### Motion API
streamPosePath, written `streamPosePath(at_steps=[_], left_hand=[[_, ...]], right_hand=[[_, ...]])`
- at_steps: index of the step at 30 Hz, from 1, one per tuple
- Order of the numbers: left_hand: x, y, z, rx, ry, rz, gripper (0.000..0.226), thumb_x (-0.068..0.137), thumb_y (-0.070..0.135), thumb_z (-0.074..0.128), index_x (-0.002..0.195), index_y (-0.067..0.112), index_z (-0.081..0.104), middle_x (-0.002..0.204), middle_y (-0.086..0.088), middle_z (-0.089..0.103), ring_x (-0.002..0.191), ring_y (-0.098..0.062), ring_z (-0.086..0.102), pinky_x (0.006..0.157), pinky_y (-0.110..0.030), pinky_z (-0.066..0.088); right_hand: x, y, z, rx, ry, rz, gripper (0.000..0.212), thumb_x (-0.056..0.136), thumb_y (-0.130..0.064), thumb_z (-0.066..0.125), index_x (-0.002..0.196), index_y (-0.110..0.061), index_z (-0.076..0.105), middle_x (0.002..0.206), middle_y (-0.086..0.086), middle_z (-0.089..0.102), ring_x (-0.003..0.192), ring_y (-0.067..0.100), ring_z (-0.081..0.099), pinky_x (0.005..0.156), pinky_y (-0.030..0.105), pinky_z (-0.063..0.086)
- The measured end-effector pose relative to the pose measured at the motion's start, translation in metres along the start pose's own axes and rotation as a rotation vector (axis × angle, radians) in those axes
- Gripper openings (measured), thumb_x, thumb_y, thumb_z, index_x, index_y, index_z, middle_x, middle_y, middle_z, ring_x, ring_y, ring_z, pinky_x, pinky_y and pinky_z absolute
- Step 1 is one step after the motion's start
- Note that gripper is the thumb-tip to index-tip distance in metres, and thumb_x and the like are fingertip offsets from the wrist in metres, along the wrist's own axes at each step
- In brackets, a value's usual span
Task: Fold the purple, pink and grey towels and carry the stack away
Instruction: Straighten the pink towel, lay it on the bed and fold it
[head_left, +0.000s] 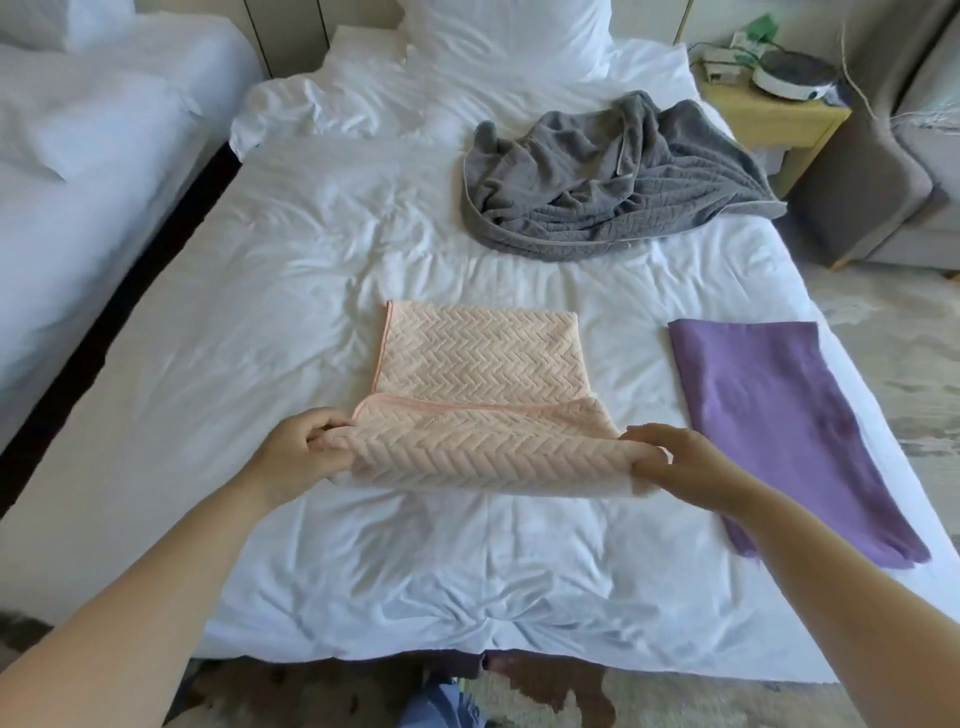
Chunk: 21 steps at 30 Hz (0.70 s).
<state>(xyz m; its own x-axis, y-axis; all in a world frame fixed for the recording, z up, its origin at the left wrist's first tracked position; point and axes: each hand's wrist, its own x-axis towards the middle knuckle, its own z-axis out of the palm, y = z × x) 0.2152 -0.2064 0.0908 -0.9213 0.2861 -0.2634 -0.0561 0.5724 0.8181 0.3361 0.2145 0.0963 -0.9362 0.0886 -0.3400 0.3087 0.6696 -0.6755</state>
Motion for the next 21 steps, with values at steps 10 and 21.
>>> streamPosePath(at_steps=[10, 21], left_hand=[[0.115, 0.039, -0.003, -0.549, 0.121, -0.247, 0.031, 0.074, 0.033, 0.059, 0.097, 0.017, 0.071, 0.106, -0.007, 0.069, 0.106, -0.025, 0.061, 0.096, -0.038, 0.043], [0.222, -0.036, 0.062, -0.120, 0.237, -0.361, 0.047, 0.089, 0.051, 0.055, 0.119, 0.015, 0.060, 0.108, -0.002, 0.064, 0.097, -0.018, 0.058, 0.086, -0.030, 0.044]], right_hand=[[0.096, -0.027, -0.028, 0.817, 0.136, 0.184, 0.028, 0.091, -0.026, 0.048, 0.091, -0.021, 0.076, 0.093, -0.004, 0.073, 0.090, 0.010, 0.065, 0.084, 0.027, 0.045], [0.201, 0.034, 0.036, 0.713, 0.198, 0.397, 0.048, 0.068, -0.067, 0.065, 0.107, -0.041, 0.060, 0.107, -0.009, 0.070, 0.098, 0.012, 0.067, 0.090, 0.036, 0.051]])
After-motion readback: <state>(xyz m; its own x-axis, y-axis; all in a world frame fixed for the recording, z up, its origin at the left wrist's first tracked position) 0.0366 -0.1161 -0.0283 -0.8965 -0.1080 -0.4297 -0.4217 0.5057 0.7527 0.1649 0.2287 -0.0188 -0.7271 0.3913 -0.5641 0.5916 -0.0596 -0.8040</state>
